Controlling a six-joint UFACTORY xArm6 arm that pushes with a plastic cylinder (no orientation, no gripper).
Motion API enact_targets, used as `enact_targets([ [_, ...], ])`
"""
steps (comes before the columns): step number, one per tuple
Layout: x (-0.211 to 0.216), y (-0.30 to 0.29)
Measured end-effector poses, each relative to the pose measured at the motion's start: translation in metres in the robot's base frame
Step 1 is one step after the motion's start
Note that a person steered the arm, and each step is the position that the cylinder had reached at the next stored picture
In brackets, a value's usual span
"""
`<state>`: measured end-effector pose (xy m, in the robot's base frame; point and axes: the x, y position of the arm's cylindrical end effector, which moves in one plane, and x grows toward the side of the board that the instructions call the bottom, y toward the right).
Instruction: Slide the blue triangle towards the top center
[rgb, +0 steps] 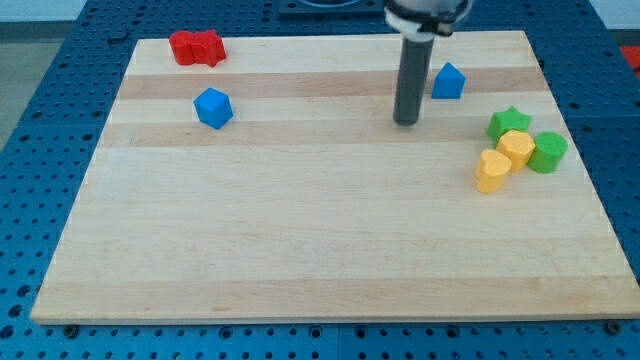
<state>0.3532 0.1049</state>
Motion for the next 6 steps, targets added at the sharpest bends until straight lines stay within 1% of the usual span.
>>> enact_targets([
  [1,-0.024,0.040],
  [3,-0.027,0.084],
  [4,-0.046,0.089],
  [6,-0.053,0.070],
])
